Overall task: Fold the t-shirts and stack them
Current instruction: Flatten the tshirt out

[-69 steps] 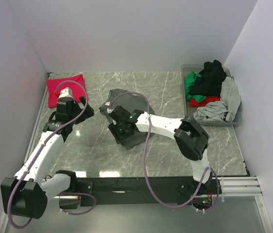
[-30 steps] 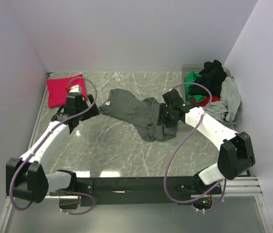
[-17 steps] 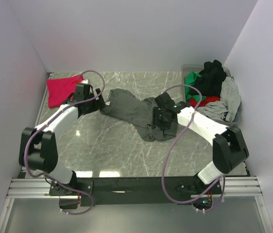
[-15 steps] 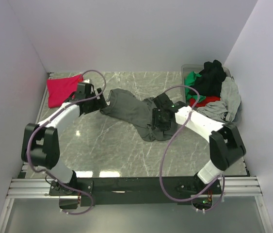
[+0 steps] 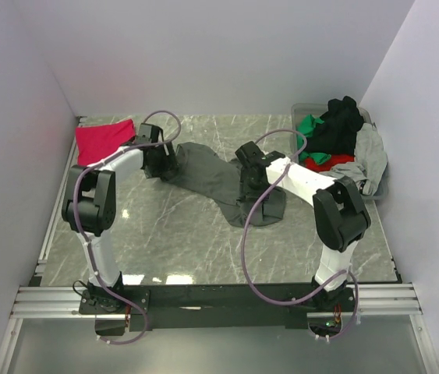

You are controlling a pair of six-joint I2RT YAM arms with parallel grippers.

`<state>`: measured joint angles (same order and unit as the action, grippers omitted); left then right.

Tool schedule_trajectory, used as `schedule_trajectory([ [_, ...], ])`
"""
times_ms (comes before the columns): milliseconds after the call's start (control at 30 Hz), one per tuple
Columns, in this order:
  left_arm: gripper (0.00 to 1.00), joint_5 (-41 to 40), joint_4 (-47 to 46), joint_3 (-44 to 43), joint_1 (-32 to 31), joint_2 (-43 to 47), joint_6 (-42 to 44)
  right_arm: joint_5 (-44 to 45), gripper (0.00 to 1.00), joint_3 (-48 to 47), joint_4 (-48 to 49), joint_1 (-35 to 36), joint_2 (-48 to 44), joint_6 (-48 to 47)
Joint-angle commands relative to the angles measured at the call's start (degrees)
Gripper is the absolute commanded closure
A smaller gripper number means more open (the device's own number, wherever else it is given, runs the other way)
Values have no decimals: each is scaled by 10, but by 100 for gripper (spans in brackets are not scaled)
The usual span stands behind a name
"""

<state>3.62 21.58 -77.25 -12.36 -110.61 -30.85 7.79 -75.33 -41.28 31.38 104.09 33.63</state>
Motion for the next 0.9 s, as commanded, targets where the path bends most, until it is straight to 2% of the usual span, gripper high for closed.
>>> schedule_trajectory([
  [0,22,10,23,-40,-5,-21,4,19,43,-12,-19,-13,14,10],
  [167,29,10,31,-50,-6,-44,6,6,44,3,-6,-24,25,13],
  [267,44,31,27,-46,-7,-55,4,-8,56,4,2,-29,35,9],
  [333,52,53,16,-41,-7,-58,1,-19,67,3,8,-32,39,6],
  [400,64,69,-2,-32,-7,-60,-6,-35,78,4,15,-34,42,-1],
  [433,75,80,-7,-28,-7,-58,-12,-40,81,6,22,-35,40,-3],
  [467,82,82,-10,-23,-7,-55,-15,-51,90,6,25,-37,39,-7],
  [533,100,83,-9,-23,-6,-51,-21,-57,100,3,23,-39,37,-10],
  [700,100,76,9,-35,-6,-2,-28,-55,100,-10,11,-43,0,-30],
  [867,100,70,9,-19,-3,96,-64,-32,100,-37,-20,-50,-69,-52],
])
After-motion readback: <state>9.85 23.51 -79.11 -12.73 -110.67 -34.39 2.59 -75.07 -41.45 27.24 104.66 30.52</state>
